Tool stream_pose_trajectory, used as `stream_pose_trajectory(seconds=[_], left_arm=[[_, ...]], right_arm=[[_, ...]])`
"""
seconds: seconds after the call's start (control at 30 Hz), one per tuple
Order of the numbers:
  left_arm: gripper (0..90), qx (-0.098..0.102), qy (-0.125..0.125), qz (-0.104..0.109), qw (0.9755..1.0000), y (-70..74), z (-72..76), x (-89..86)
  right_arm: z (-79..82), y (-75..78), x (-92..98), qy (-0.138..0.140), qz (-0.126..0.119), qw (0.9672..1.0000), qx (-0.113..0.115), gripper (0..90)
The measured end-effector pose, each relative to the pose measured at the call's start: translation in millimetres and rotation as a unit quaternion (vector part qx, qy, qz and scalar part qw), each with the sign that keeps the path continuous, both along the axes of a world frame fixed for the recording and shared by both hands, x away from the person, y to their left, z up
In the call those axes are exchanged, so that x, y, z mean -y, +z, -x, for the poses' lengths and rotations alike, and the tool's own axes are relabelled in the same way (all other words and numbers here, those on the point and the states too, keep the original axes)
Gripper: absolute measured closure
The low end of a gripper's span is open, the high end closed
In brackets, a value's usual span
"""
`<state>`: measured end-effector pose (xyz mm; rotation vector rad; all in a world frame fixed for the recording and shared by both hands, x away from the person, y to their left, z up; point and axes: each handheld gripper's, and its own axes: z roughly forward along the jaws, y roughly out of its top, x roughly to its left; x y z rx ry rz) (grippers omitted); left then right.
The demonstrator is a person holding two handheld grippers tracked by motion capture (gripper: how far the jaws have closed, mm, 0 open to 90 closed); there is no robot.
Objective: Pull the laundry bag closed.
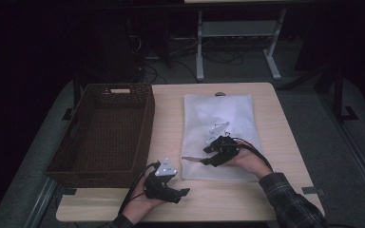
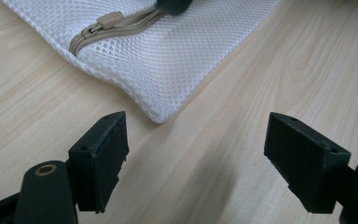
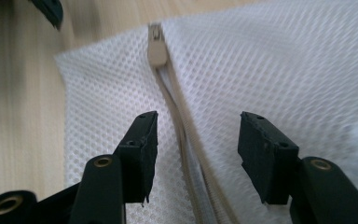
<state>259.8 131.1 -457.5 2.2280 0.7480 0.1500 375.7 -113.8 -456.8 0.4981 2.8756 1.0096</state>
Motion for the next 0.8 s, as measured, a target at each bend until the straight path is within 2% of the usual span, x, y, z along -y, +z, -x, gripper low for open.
stream_pose_trajectory(seconds=[0.13,0.3,0.47,0.57,0.63,0.8], left_arm=[[21.2,0.001,0.002,0.000,1.0000,0.1,-0.1,0.0],[21.1,0.002,-0.001,-0.004,1.0000,0.0,-0.2,2.1],[21.0,0.004,-0.002,-0.005,1.0000,0.0,-0.4,4.1],[20.8,0.006,0.002,-0.004,1.0000,0.9,-1.3,4.3],[20.7,0.000,0.009,0.002,1.0000,2.4,-2.6,4.1],[18.3,-0.004,0.029,0.012,0.9995,9.8,-8.8,5.6]], right_arm=[[2.3,-6.2,-1.1,0.010,0.009,0.9997,0.018,45.0],[2.9,-7.1,0.5,0.009,0.003,0.9997,0.021,48.2],[2.4,-7.4,3.1,0.002,-0.003,0.9997,0.023,60.4],[0.7,-7.9,5.6,-0.003,-0.008,0.9996,0.026,73.3],[-0.2,-8.0,6.6,-0.008,-0.009,0.9995,0.029,80.4],[-1.3,-7.4,6.3,-0.017,-0.007,0.9995,0.025,83.1]])
